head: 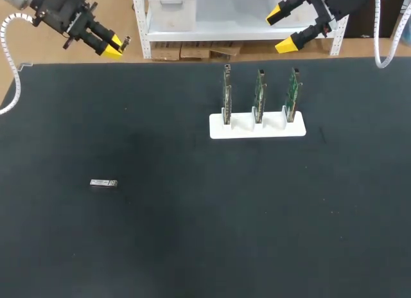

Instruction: Pick up the optical module with the left hand, and insert it into the network port with the right hand.

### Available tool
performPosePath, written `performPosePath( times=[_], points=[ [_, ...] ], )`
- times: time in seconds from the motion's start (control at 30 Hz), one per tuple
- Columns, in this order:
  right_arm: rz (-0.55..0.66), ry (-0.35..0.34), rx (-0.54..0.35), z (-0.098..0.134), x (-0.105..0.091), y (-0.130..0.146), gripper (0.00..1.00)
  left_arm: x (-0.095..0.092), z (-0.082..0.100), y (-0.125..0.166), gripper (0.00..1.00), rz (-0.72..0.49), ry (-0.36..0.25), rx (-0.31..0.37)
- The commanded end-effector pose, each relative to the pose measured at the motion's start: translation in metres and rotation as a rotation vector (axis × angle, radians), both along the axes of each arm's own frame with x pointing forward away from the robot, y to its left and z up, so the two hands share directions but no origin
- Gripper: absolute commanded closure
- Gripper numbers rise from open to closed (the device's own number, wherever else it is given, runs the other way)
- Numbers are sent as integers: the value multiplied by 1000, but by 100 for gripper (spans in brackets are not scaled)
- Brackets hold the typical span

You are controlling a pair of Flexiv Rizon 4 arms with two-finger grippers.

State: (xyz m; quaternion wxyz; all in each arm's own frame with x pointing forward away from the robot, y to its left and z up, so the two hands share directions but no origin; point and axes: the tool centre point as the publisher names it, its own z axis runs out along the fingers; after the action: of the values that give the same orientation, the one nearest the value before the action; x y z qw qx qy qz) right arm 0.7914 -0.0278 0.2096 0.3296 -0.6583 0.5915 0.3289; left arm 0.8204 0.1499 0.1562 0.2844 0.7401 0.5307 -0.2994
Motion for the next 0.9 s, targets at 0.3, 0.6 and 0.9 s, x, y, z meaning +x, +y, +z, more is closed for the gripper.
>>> performPosePath(
  times=[0.3,0.6,0.9],
  points=[
    [-3,-2,0,0,-2,0,0,13,9,-11,100,-20,-11,-11],
    [-3,-2,0,0,-2,0,0,43,26,-42,100,-60,-26,-54],
    [-3,-2,0,0,-2,0,0,66,48,-62,100,-90,-69,-68]
  ],
)
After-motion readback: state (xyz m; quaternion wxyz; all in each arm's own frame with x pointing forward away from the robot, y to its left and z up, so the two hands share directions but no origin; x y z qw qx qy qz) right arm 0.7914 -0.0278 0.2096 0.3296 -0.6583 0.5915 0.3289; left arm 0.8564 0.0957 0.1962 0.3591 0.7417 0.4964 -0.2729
